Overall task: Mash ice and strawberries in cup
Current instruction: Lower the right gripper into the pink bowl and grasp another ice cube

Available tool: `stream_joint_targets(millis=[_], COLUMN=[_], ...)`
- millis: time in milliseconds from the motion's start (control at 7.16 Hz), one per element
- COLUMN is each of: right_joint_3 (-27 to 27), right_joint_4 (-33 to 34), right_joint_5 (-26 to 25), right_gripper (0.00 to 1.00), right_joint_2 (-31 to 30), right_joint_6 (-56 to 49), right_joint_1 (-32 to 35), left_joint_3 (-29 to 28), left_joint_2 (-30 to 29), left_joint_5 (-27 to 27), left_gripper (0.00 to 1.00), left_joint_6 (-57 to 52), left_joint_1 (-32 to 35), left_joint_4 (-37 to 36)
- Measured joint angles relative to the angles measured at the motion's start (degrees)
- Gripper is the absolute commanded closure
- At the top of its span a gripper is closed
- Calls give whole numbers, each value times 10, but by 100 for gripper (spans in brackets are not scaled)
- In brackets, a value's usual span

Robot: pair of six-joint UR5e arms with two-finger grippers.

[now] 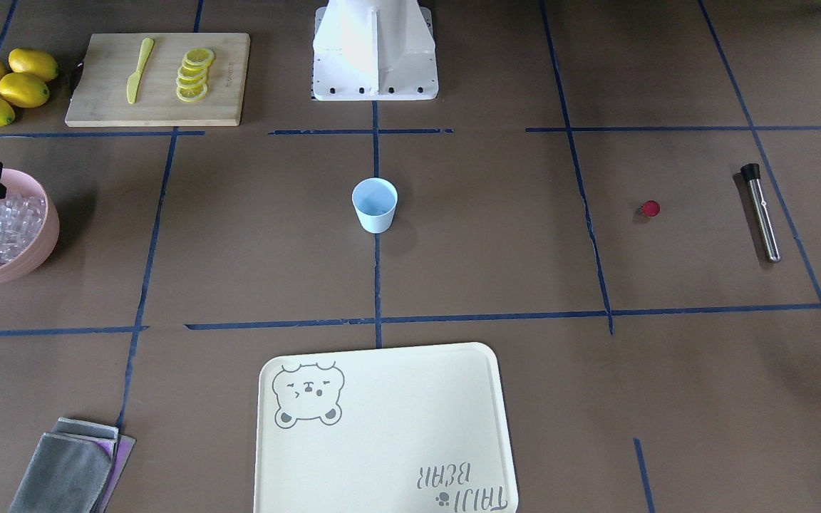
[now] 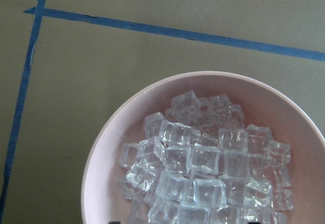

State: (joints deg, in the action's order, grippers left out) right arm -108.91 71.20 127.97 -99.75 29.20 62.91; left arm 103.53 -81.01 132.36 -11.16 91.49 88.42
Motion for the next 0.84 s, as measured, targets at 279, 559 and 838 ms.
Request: stream_joint_targets(millis=[279,559,838], right_joint_3=[17,21,28], right_joint_4=[-19,-21,-21], right_joint_5=[-11,-15,-16], right_gripper=[29,34,34], right_joint_2=[1,-1,-3], right_joint_6=[22,24,23], right_joint_1=[-27,-36,-40], left_joint_3=[0,1,1], left_joint_2=[-1,-2,-3], left_joint_5=[0,0,0], left_gripper=[0,0,0], left_joint_6=[0,0,0], left_joint_1=[0,0,-1], left_joint_4=[0,0,0])
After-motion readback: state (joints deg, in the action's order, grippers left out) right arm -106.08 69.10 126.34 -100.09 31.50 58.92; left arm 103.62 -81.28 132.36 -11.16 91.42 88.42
